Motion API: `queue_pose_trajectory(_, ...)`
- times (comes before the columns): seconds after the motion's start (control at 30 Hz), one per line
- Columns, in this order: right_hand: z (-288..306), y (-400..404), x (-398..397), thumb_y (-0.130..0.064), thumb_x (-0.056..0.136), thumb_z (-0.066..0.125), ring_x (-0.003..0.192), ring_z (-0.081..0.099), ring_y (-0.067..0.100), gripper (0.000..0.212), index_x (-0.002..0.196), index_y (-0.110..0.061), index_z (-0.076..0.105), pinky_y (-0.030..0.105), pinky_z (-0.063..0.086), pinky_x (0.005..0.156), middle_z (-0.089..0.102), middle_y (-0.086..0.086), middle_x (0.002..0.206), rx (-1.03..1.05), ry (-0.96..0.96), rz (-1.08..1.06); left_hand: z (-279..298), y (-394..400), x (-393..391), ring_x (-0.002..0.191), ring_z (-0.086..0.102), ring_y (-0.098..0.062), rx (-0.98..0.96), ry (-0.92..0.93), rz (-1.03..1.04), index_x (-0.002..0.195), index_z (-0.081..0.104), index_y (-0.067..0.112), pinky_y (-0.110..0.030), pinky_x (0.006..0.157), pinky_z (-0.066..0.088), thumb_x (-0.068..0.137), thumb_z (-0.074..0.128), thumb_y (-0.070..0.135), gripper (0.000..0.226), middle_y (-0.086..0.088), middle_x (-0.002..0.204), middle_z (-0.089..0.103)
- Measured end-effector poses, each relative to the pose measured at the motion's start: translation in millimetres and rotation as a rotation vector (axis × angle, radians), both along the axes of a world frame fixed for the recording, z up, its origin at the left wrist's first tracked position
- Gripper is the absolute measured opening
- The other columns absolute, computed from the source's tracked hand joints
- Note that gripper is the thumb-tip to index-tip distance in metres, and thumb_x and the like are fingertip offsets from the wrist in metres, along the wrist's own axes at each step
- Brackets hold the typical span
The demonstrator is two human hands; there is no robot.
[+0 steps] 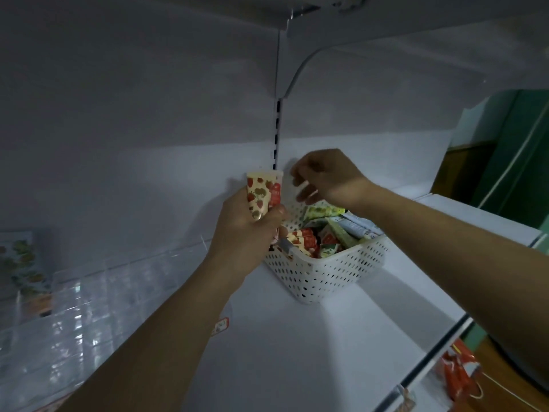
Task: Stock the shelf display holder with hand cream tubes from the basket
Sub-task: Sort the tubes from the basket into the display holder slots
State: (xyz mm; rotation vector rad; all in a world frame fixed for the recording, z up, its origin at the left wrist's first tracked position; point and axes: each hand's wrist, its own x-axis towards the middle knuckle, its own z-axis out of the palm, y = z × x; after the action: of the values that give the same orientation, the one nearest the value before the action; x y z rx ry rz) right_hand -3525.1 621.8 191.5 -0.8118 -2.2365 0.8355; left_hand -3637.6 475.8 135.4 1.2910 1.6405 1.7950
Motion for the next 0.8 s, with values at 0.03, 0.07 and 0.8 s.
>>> queue_pose_trajectory(0.03,-8.0,9.8,0.0,-0.014,0.102,0.054,0.081,0.072,0.018,0.015,0.107,-0.014,0.069,0.023,0.055,0.069,0.072,0.007,0.110,0.217,-0.175,-0.118,0.0,-0.6,-0.7,0.060,0.069,-0.011,-0.012,0.001,0.015,0.095,0.067,0.005,-0.025,0.059,0.057,0.093,0.063,0.006,0.004,-0.012,0.077,0.074)
queue_pose_trajectory(0.07,-17.0,17.9,1.0,-0.015,0.099,0.059,0.088,0.070,0.016,0.017,0.112,-0.018,0.069,0.024,0.054,0.075,0.071,0.003,0.114,0.377,-0.361,-0.192,0.2,-1.3,-1.0,0.057,0.066,-0.009,-0.020,-0.005,0.022,0.095,0.066,0.003,-0.025,0.058,0.055,0.092,0.064,0.005,0.005,-0.016,0.077,0.072)
queue_pose_trajectory(0.8,3.9,3.7,13.4,-0.025,0.103,0.052,0.074,0.073,0.024,0.021,0.110,-0.010,0.065,0.028,0.057,0.065,0.071,0.009,0.102,0.190,-0.358,-0.160,-0.1,0.4,-5.8,0.067,0.070,-0.006,0.032,-0.130,0.011,0.090,0.070,0.007,-0.022,0.059,0.055,0.080,0.074,0.000,0.013,0.003,0.072,0.073)
